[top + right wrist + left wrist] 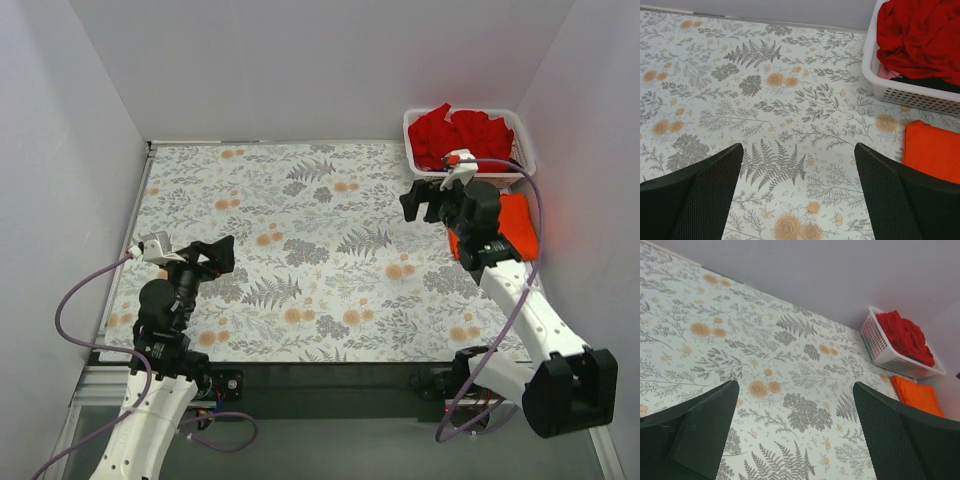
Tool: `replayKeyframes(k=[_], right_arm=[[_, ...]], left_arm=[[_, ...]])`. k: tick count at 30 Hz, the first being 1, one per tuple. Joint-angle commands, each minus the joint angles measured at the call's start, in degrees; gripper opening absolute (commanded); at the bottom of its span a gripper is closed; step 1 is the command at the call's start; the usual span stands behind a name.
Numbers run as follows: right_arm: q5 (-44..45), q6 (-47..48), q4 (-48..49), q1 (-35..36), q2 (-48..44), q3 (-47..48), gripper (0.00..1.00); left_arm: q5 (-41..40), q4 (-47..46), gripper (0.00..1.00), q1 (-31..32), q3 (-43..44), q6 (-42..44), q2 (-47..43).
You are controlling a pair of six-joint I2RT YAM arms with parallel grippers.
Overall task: Fold and stack the t-shirts
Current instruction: Grab the tshirt from the pile
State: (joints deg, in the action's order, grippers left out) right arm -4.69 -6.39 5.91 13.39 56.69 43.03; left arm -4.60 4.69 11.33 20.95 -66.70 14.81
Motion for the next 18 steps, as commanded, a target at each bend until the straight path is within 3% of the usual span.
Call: replayKeyframes(k=[1, 7, 18], right_arm=[[-0.41, -0.99, 0.59, -0.12, 8.42, 9.07, 0.98], [4.07, -1.16, -0.29, -3.79, 24.59, 22.25, 0.98], [-0.67, -2.92, -0.11, -12.59, 50.00, 43.97, 0.98]], left_arm=[[1.26, 2.69, 0.98, 1.14, 2.96, 0.43, 3.20], [1.26, 4.19, 0.98, 2.46, 3.92, 1.39, 6.98], [2.05, 4.28, 0.98, 3.78, 4.10, 1.75, 9.54]])
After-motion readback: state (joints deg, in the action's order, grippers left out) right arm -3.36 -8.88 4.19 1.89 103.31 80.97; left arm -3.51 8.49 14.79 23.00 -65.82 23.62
